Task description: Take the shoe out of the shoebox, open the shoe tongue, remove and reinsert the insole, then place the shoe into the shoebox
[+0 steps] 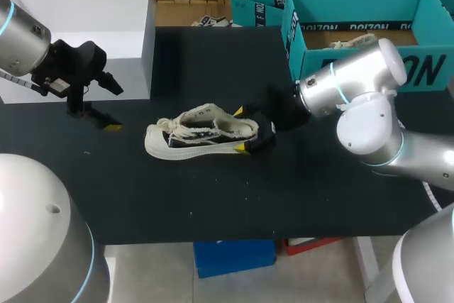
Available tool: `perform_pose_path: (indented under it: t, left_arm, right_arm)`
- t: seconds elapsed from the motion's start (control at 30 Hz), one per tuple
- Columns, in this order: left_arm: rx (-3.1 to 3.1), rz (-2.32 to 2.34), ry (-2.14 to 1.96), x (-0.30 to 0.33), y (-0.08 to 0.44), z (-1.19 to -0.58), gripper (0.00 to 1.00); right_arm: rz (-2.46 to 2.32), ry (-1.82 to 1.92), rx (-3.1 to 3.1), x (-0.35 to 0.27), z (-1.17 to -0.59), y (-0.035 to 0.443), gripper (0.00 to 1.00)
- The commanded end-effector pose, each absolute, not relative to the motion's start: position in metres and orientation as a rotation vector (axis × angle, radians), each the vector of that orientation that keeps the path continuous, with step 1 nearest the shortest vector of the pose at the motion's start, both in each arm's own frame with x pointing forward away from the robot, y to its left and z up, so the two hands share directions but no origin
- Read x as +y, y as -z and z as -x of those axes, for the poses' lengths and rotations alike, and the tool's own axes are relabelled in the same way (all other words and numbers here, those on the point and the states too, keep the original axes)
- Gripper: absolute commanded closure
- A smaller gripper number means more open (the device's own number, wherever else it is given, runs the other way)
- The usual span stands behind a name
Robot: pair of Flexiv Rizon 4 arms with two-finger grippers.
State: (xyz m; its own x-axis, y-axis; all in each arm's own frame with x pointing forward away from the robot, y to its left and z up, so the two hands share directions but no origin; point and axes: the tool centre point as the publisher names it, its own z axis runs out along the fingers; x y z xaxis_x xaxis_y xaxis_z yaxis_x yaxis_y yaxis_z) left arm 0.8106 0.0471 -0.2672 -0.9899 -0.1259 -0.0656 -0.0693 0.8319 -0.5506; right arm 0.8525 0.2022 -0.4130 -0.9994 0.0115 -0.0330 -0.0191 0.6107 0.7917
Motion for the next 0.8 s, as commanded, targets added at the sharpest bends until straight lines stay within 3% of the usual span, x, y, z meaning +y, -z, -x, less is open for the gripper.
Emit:
perform_pose_path:
  t: [0.03,0.8]
  left_arm:
    - [2.906,0.153,0.870,0.047,0.269,-0.810,0.00]
    - [2.906,0.153,0.870,0.047,0.269,-0.810,0.00]
  right_arm:
    - [0.005,-1.385,2.784,0.205,-0.856,0.423,0.00]
    - [-0.016,-1.343,2.774,0.189,-0.852,0.400,0.00]
